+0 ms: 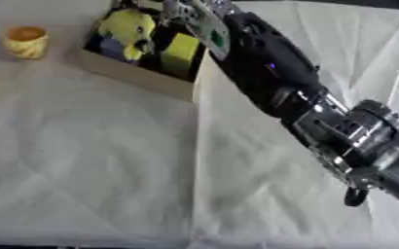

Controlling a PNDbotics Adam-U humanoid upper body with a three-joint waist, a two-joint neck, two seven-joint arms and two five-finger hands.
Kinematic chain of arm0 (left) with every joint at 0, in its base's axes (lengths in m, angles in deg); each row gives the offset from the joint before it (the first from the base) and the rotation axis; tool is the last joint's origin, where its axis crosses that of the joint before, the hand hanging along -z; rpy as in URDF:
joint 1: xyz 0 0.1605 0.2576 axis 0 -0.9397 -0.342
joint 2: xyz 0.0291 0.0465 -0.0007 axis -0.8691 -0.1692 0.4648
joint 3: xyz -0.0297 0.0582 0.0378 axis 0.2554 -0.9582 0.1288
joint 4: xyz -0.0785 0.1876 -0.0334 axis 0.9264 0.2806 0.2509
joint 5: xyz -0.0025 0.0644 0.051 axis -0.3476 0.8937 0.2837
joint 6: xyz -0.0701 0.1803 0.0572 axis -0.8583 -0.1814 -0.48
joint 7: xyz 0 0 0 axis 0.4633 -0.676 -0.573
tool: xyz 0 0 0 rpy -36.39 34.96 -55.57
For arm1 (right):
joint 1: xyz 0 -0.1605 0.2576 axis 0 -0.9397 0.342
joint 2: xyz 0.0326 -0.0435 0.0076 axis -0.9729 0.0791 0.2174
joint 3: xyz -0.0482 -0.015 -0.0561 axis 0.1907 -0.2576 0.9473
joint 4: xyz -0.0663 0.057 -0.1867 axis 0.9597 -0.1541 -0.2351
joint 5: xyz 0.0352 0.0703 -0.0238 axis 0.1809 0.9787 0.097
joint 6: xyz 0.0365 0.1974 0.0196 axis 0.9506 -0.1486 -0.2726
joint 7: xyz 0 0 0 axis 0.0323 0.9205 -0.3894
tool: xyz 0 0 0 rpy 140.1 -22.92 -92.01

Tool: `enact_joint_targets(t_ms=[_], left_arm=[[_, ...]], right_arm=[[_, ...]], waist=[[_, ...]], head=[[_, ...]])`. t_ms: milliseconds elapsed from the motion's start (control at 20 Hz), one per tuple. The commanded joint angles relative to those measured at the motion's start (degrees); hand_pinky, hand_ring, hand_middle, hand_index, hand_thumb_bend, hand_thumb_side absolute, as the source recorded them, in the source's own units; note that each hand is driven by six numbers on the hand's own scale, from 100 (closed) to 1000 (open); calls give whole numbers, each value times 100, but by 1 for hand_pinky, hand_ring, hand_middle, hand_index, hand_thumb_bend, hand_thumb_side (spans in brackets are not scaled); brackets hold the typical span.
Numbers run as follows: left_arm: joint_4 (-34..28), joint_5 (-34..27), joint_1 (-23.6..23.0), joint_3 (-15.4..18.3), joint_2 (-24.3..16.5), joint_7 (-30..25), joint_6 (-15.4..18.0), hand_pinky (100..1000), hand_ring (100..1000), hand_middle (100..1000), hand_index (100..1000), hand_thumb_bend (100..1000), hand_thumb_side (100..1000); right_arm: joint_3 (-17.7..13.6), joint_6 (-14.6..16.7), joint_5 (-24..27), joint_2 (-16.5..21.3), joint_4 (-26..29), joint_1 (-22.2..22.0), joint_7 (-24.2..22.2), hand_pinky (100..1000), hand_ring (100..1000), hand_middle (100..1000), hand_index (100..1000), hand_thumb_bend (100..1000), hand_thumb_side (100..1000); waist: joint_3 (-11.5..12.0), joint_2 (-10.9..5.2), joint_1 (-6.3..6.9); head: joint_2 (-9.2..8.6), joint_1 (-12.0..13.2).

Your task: Pick up objects on the table and place them in the box.

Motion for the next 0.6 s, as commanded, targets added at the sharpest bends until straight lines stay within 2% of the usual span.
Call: enact_joint_targets(t_ms=[50,100,250,450,600], left_arm=[[-113,-5,40,-6,-53,-22,-11,781,857,749,833,100,660],[-113,-7,38,-7,-52,-23,-13,781,857,749,832,100,660],[-113,-11,22,-7,-50,-25,-24,781,857,749,832,100,661],[-113,-10,11,-7,-46,-29,-32,782,858,749,832,100,659],[-113,-5,5,-4,-49,-28,-34,782,858,748,832,100,657]], right_arm=[[-149,-253,-545,-24,-72,136,188,815,893,850,933,340,101],[-177,-309,-688,-35,-67,135,219,827,910,866,947,351,154],[-223,-278,-840,-20,37,120,173,837,920,869,959,360,225],[-272,-180,-591,48,374,104,-15,852,930,877,983,333,281],[-301,-163,-339,130,682,110,-215,858,935,880,985,364,269]], waist=[[16,-105,12],[18,-105,15],[7,-108,17],[-17,-120,23],[-34,-133,34]], head=[[21,-21],[21,-19],[21,6],[21,39],[21,60]])
